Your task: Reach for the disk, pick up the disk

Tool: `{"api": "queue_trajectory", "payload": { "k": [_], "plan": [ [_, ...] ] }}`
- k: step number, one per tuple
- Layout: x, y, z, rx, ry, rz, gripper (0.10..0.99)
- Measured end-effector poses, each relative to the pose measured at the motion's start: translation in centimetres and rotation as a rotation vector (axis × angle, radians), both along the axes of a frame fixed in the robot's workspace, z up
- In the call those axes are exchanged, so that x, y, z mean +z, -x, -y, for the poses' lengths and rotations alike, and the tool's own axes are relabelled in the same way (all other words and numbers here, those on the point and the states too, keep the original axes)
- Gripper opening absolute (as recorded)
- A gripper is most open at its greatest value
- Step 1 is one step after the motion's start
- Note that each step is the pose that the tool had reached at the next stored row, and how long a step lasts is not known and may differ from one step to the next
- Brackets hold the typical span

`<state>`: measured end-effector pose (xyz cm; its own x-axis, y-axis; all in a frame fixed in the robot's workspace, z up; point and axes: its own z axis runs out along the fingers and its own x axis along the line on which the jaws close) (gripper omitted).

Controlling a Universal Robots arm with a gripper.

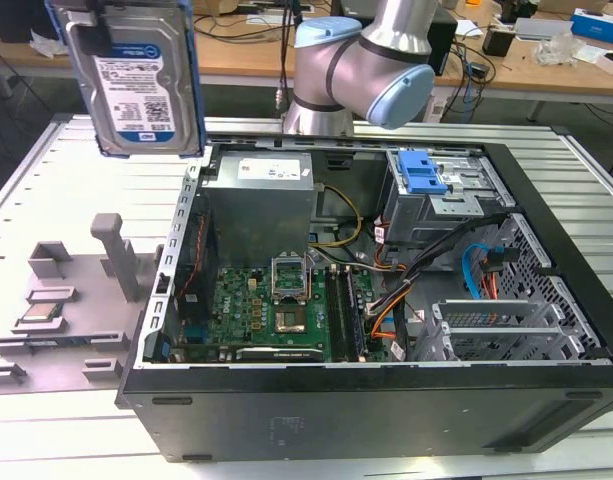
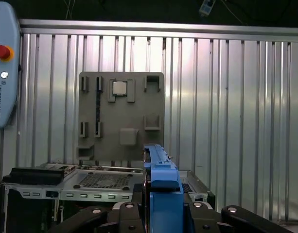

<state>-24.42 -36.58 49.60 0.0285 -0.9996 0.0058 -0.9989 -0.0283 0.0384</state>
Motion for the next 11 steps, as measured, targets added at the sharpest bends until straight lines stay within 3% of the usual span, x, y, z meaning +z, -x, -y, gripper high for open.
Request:
{"api": "queue_trajectory", "payload": {
  "k": [4, 11],
  "plan": [
    [0.00, -2.38, -0.02, 0.000, 0.000, 0.0000, 0.369],
    [0.00, -5.21, -0.06, 0.000, 0.000, 0.0000, 0.369]
  ]
}}
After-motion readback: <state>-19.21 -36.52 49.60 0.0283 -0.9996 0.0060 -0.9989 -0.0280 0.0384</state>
